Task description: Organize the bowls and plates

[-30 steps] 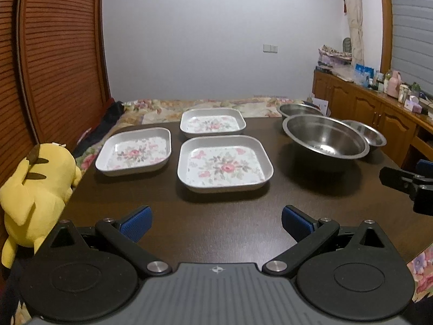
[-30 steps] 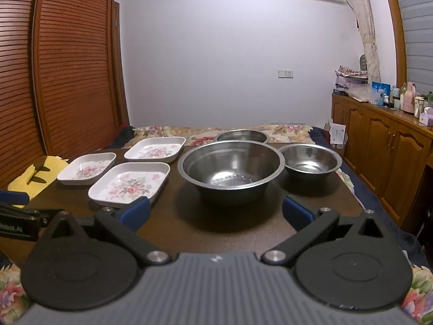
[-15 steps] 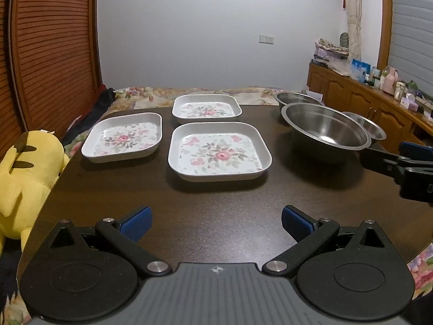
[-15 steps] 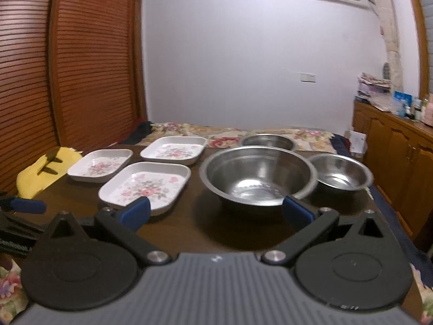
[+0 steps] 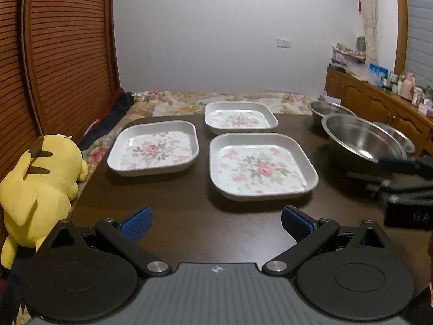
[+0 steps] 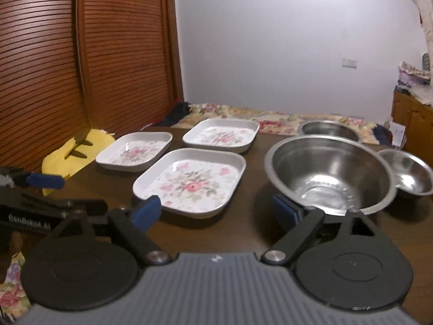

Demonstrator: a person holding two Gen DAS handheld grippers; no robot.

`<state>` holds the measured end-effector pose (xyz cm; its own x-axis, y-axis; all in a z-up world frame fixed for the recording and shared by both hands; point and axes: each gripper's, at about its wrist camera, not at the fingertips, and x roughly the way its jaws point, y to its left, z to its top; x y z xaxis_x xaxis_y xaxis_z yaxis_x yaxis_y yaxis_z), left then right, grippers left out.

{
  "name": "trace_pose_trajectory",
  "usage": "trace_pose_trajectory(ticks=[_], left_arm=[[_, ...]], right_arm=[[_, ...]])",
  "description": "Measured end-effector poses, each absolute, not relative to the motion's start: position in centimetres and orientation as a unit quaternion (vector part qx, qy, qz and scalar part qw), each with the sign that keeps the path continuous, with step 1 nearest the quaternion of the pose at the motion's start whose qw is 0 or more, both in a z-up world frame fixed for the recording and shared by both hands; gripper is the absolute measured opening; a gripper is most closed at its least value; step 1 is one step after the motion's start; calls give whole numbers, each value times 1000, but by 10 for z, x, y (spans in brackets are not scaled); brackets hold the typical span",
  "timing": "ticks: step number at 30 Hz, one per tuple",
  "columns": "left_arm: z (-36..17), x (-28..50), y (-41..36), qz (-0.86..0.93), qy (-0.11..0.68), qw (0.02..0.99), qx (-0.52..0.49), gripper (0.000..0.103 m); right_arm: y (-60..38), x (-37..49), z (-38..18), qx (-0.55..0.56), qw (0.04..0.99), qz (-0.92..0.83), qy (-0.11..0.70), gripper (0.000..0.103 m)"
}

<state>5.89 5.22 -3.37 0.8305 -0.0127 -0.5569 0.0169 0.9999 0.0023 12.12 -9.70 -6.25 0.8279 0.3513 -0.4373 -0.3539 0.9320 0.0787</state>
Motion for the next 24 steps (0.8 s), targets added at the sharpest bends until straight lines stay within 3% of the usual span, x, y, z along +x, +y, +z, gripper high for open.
trace_pose_trajectory(ticks=[11, 16, 18, 24], left_arm=[[-26, 83, 81, -27, 275, 960, -46, 89], [-27, 99, 84, -42, 284, 957, -51, 76], [-29, 107, 83, -50, 289, 955, -52, 65], [-34, 126, 81, -79, 298, 948, -76, 57]], right_arm=[[-84, 144, -74, 23, 950, 179, 255, 82], [-78, 155, -80, 28, 949, 172, 262, 73], [-79, 159, -82, 35, 948, 168, 268, 68], [-81, 165, -88, 53, 947, 159, 276, 61]])
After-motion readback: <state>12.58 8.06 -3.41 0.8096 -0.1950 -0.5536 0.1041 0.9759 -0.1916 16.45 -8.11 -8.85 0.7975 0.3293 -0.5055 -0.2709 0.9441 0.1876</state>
